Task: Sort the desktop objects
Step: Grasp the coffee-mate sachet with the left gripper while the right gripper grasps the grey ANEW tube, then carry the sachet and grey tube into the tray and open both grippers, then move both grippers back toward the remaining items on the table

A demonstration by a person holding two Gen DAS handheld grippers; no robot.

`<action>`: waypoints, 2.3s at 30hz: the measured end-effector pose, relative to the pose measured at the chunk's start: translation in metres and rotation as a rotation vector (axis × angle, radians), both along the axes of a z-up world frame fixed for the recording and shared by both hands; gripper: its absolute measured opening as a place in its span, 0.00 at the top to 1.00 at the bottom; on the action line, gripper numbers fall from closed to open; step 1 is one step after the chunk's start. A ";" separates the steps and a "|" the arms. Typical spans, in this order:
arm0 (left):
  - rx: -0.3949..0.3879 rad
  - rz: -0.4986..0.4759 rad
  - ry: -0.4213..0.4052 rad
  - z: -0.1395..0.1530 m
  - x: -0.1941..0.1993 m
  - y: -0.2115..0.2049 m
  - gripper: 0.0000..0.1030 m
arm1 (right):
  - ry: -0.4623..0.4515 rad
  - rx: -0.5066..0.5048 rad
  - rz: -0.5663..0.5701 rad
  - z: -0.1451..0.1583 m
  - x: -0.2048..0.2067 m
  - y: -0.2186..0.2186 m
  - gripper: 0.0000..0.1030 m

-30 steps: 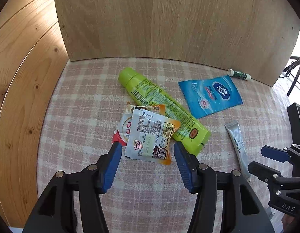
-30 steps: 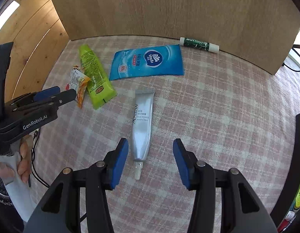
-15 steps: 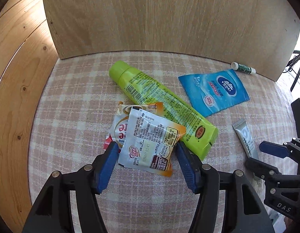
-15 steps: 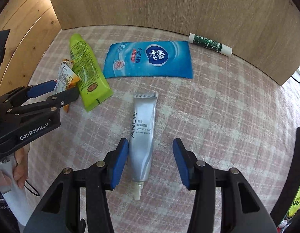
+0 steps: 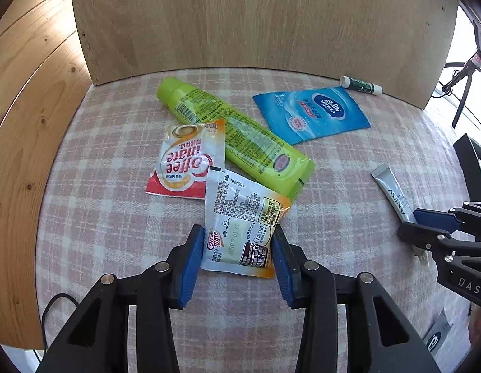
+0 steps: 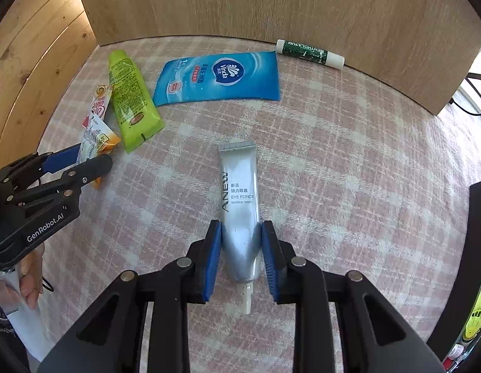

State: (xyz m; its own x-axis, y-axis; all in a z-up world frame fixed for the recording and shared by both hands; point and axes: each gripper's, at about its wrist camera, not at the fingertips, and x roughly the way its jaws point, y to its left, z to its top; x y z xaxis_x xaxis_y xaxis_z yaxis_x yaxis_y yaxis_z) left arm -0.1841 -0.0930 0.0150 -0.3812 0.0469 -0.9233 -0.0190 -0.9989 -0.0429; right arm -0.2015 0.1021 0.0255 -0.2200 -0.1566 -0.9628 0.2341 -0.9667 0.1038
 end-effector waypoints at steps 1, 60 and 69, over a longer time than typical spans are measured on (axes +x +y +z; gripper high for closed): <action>0.021 0.000 -0.003 -0.001 0.006 0.005 0.62 | -0.001 -0.008 -0.007 0.000 0.003 0.004 0.75; 0.252 -0.672 0.057 0.135 0.038 0.426 0.41 | 0.229 0.062 -0.754 0.142 0.192 0.442 0.54; 0.198 -0.615 0.085 0.153 0.033 0.362 0.41 | 0.244 0.019 -0.667 0.149 0.183 0.404 0.54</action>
State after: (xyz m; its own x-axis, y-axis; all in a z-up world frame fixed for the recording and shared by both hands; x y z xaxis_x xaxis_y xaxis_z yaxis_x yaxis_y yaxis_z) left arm -0.1508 0.2692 0.1676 -0.3019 0.4459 -0.8426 -0.5963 -0.7780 -0.1981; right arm -0.0182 0.5056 0.1742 -0.4730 0.1027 -0.8751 -0.3942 -0.9129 0.1059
